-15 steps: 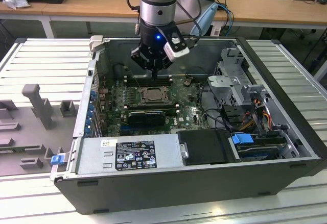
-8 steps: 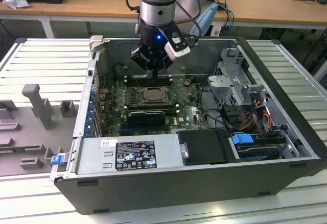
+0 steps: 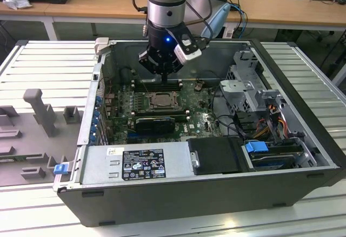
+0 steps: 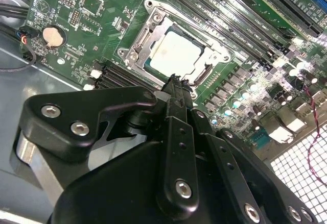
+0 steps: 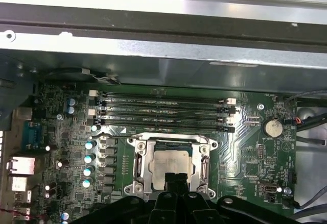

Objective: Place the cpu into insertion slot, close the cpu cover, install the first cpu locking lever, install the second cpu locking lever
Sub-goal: 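Install the first cpu locking lever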

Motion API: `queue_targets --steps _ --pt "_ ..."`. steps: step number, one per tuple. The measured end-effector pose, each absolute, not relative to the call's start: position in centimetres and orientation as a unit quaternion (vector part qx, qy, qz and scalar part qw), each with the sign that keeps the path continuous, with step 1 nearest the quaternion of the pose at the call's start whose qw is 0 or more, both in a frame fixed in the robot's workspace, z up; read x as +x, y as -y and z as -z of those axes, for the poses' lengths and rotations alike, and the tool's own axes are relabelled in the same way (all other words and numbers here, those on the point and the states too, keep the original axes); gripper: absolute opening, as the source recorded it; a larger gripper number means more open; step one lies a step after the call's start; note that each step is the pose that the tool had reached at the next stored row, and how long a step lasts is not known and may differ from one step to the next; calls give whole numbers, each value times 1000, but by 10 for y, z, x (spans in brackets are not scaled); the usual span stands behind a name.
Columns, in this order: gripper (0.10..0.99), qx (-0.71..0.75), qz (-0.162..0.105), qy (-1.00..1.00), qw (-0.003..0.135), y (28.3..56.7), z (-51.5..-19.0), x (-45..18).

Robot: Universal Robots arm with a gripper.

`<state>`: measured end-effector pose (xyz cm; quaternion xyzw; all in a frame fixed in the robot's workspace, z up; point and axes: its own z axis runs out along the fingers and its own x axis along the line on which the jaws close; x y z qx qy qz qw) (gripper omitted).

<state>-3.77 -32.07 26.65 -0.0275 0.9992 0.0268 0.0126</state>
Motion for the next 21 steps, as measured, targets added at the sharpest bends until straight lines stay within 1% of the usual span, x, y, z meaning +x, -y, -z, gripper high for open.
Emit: queue_targets --steps 4,21 --pt "106 -40 -27 -999 17 321 -266 -38" --pt "106 -51 -27 -998 20 321 -266 -39"
